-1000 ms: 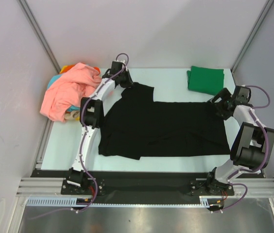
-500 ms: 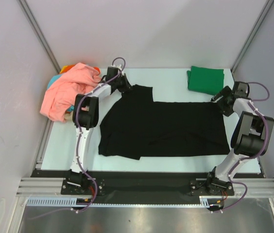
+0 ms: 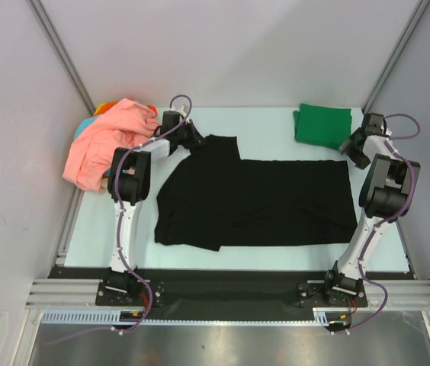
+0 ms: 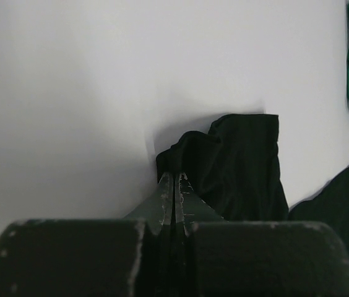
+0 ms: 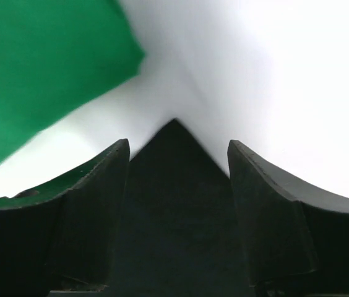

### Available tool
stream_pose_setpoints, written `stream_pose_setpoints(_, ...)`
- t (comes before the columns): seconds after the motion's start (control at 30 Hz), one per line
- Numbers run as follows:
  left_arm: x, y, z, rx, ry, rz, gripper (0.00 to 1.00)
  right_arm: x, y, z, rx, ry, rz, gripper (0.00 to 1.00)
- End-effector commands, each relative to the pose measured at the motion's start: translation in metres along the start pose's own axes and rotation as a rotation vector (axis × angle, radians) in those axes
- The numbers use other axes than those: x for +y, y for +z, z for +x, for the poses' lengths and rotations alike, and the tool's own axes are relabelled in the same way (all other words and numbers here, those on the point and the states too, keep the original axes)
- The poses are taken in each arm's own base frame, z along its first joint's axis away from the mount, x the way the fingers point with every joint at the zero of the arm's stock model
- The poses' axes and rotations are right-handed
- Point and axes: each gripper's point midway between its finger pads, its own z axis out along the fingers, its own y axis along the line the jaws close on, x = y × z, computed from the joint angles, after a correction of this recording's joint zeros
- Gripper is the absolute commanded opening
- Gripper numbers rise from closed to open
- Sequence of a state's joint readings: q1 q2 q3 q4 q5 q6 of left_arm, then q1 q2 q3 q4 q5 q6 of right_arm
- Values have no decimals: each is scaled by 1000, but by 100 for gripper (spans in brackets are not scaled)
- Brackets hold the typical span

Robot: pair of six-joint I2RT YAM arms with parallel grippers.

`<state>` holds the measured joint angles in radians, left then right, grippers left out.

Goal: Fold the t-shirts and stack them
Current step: Fold the tshirt

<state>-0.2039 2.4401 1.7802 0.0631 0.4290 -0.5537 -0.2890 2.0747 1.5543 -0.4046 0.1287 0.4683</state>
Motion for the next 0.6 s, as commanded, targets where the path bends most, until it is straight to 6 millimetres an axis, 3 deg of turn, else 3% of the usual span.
stream_pose_setpoints(0.0,-2,-9,-7,-8,2,0,0,-8,5,-8,-4,-20,41,67)
stream_pose_setpoints(0.47,0,-6,-8,-2,-3,-12,0,6,32,19,40,-79,38,52)
stream_pose_setpoints(0.57,1,-6,-7,0,-5,-15,0,6,35,24,52,-85,39,36)
